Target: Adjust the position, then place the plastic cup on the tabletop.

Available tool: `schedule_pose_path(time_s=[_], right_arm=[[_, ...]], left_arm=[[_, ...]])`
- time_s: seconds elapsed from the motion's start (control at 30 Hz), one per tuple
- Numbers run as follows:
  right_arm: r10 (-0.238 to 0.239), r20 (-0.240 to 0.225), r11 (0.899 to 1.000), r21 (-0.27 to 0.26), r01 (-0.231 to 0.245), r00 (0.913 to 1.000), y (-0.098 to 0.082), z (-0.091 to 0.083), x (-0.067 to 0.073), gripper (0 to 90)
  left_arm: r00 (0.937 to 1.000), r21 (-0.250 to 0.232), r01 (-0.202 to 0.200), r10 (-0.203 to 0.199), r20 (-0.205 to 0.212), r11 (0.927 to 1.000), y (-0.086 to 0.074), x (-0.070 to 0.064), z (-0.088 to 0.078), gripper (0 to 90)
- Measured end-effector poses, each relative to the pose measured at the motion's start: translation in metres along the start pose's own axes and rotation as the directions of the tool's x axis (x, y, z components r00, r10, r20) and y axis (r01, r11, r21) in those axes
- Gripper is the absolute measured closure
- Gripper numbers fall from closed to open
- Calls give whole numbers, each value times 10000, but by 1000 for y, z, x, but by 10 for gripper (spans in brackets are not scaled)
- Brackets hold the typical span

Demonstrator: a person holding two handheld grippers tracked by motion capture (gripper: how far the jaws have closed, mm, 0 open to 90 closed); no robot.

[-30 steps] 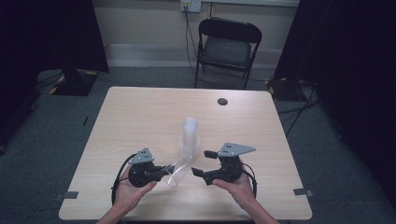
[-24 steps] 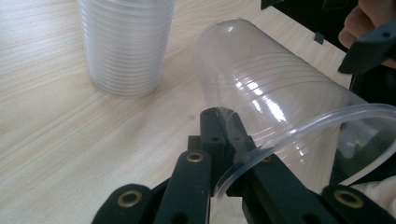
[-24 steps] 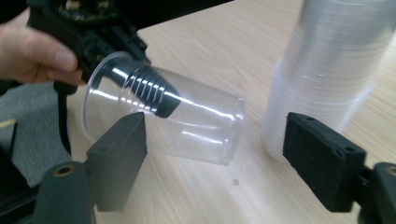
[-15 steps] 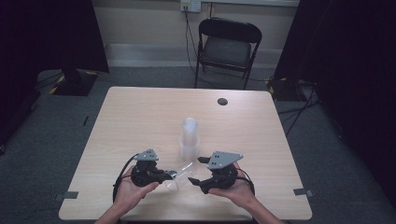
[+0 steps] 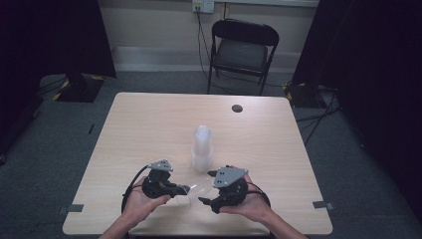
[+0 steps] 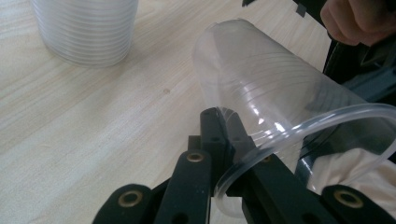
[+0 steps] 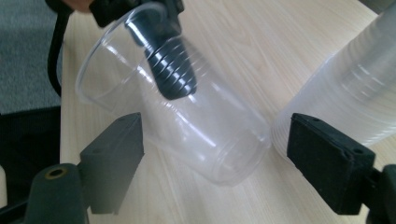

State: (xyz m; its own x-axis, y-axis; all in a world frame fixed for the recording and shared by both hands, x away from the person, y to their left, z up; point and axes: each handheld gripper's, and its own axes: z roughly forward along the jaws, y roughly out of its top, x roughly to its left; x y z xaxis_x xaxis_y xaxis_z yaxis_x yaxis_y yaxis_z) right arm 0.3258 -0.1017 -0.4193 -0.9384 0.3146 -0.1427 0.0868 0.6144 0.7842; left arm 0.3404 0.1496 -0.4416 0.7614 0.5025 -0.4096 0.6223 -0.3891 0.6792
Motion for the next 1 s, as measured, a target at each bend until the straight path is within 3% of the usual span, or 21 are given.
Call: schedule_pose_path(time_s=[0.07,0.33,0.5,0.6,0.8,0.87,0.93,0.97,1.0], right_arm=[[-478,-39,9984,297,479,9989,0,4,5,178],[-1031,57,9933,521,1027,9947,2,12,12,167],[-1615,262,9849,670,1594,9865,4,15,16,168],[-1959,397,9784,748,1926,9798,4,19,18,161],[-2116,420,9738,943,2070,9765,5,24,20,170],[-2453,455,9659,968,2402,9684,6,23,20,204],[-2610,549,9616,1023,2546,9638,6,23,22,216],[-2873,510,9540,1051,2809,9565,7,24,24,231],[-2873,510,9540,1051,2809,9565,7,24,24,231]], left_arm=[[9999,101,105,-106,102,9999,2,1,2,900],[9992,508,315,-327,234,9982,4,4,3,900],[9976,638,541,-567,398,9965,11,6,5,900],[9973,838,444,-490,538,9955,18,2,9,900],[9978,1156,448,-501,428,9923,27,-2,15,900],[9968,1406,598,-665,433,9883,32,-1,17,900],[9971,1525,568,-637,406,9867,33,-2,18,900],[9984,1711,468,-516,235,9841,36,-4,21,900],[9984,1711,468,-516,235,9841,36,-4,21,900]])
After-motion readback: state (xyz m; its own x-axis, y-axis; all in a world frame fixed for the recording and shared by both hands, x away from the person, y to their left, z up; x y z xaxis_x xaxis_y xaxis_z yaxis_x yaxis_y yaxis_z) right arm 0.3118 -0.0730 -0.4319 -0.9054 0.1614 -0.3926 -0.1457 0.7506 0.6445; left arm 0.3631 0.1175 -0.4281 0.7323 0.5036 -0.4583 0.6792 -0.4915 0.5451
